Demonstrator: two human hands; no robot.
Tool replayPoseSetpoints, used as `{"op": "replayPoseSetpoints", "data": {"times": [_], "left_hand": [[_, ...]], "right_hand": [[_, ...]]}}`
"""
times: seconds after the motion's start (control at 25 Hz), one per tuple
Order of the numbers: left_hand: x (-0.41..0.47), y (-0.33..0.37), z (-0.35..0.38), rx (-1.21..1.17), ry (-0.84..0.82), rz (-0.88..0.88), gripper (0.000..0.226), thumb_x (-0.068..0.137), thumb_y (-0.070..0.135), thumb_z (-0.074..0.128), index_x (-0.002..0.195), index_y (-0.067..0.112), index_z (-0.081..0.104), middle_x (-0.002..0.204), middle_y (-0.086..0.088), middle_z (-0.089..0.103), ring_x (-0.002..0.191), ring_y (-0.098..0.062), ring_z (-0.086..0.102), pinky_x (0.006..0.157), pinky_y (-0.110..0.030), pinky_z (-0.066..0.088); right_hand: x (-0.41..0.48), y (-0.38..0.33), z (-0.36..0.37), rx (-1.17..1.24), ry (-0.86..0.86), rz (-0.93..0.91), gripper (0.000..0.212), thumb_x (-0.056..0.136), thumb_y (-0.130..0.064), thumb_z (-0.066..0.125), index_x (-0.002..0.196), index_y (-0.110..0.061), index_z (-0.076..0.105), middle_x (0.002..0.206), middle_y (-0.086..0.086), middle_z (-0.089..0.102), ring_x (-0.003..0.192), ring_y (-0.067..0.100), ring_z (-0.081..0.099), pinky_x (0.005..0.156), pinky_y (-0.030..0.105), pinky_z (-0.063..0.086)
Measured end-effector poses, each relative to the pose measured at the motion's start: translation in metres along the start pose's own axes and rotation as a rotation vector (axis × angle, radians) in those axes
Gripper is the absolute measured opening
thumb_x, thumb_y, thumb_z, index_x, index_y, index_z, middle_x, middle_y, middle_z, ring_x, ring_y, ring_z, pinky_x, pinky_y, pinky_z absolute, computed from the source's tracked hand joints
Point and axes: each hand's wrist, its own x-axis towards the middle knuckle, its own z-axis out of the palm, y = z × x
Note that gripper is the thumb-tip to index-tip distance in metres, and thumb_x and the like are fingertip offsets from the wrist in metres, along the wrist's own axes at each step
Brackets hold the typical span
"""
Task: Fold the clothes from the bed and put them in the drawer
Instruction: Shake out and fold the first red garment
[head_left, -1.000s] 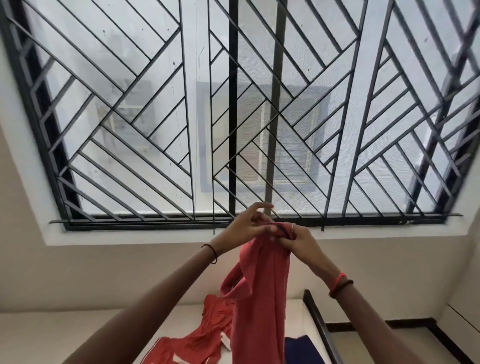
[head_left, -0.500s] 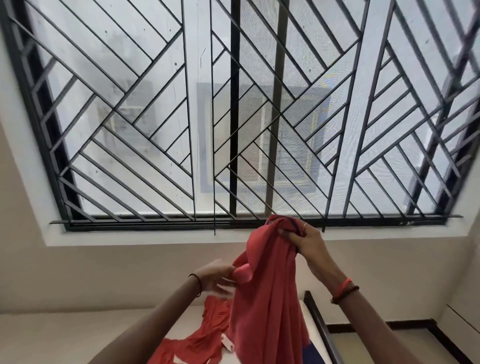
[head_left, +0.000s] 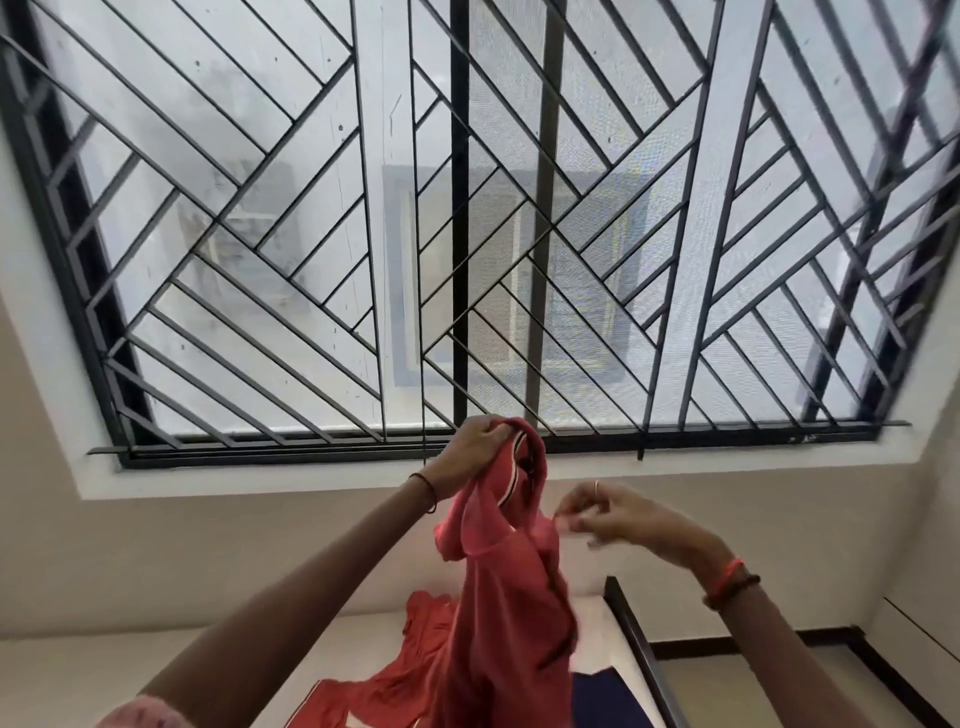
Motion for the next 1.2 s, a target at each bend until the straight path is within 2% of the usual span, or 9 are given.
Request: {"op": "replayPoseSetpoints", "data": {"times": [0.12,0.28,0.44,0.52,0.6,0.8,0.88,1.08,1.2], "left_hand": [[-0.002,0.014,0.011,0.082,-0.062,0.086,0.026,0.097,0.007,0.045,0.079,0.018,0.061,0.070,-0.002,0.055,0.058,-0.007,0.047,0.051,-0.021,0.034],[-0.004,0.017,0.009,0.087,-0.044,0.135,0.022,0.097,0.005,0.044,0.091,0.015,0.064,0.072,0.007,0.059,0.053,0.009,0.051,0.057,-0.014,0.040],[-0.012,0.021,-0.005,-0.028,-0.082,0.106,0.023,0.097,0.009,0.046,0.091,0.019,0.065,0.084,0.005,0.065,0.075,0.000,0.059,0.074,-0.017,0.046],[-0.015,0.020,-0.010,-0.027,-0.122,0.075,0.017,0.092,0.025,0.052,0.094,0.015,0.066,0.089,0.001,0.066,0.083,-0.006,0.059,0.081,-0.022,0.045],[-0.016,0.016,-0.014,0.012,-0.154,0.042,0.043,0.081,0.049,0.057,0.101,0.011,0.066,0.095,-0.002,0.065,0.088,-0.009,0.057,0.084,-0.027,0.043],[-0.027,-0.011,-0.033,-0.029,-0.260,-0.042,0.051,0.091,0.066,0.036,0.101,0.028,0.068,0.082,0.016,0.063,0.069,0.002,0.052,0.062,-0.014,0.040],[-0.032,-0.028,-0.041,0.039,-0.239,-0.016,0.058,0.082,0.073,0.038,0.102,0.028,0.069,0.086,0.011,0.064,0.072,0.003,0.053,0.067,-0.014,0.041],[-0.022,-0.037,-0.046,0.393,-0.188,0.282,0.017,0.077,0.053,0.069,0.071,0.038,0.064,0.077,0.010,0.049,0.073,0.005,0.048,0.069,-0.015,0.037],[-0.009,-0.030,-0.043,0.281,-0.105,0.294,0.010,0.089,0.016,0.063,0.088,0.024,0.068,0.078,0.007,0.049,0.071,0.004,0.047,0.069,-0.014,0.036]], "right_hand": [[0.029,-0.017,0.001,-0.063,0.398,-0.148,0.051,0.071,-0.022,0.083,0.110,-0.017,0.051,0.098,-0.003,0.059,0.087,0.008,0.058,0.077,0.022,0.049],[0.048,-0.035,0.003,0.011,0.310,-0.183,0.028,0.083,-0.009,0.070,0.106,-0.011,0.055,0.080,0.011,0.062,0.068,0.015,0.059,0.056,0.020,0.051],[0.054,-0.048,-0.002,-0.057,0.278,-0.213,0.018,0.084,-0.006,0.068,0.091,-0.012,0.052,0.071,0.006,0.058,0.061,0.010,0.054,0.061,0.025,0.045],[0.052,-0.053,-0.003,-0.010,0.224,-0.193,0.020,0.086,-0.002,0.063,0.086,-0.013,0.047,0.073,0.006,0.059,0.060,0.010,0.056,0.059,0.026,0.045],[0.045,-0.058,-0.004,0.018,0.183,-0.189,0.020,0.087,-0.003,0.062,0.085,-0.014,0.045,0.072,0.005,0.060,0.059,0.011,0.056,0.056,0.024,0.045],[0.023,-0.077,-0.034,0.240,0.297,-0.227,0.021,0.087,0.000,0.059,0.079,-0.017,0.049,0.065,0.001,0.065,0.051,0.009,0.057,0.047,0.019,0.047],[0.016,-0.082,-0.058,0.277,0.435,-0.244,0.024,0.089,-0.001,0.056,0.077,-0.020,0.050,0.056,-0.005,0.063,0.044,0.005,0.055,0.041,0.015,0.044],[0.007,-0.077,-0.092,0.124,0.526,-0.202,0.021,0.089,-0.006,0.058,0.078,-0.022,0.050,0.065,0.001,0.062,0.049,0.007,0.054,0.042,0.015,0.042],[0.008,-0.072,-0.097,0.149,0.565,-0.171,0.017,0.089,-0.008,0.058,0.081,-0.020,0.050,0.065,0.001,0.062,0.049,0.007,0.056,0.041,0.015,0.042]]}}
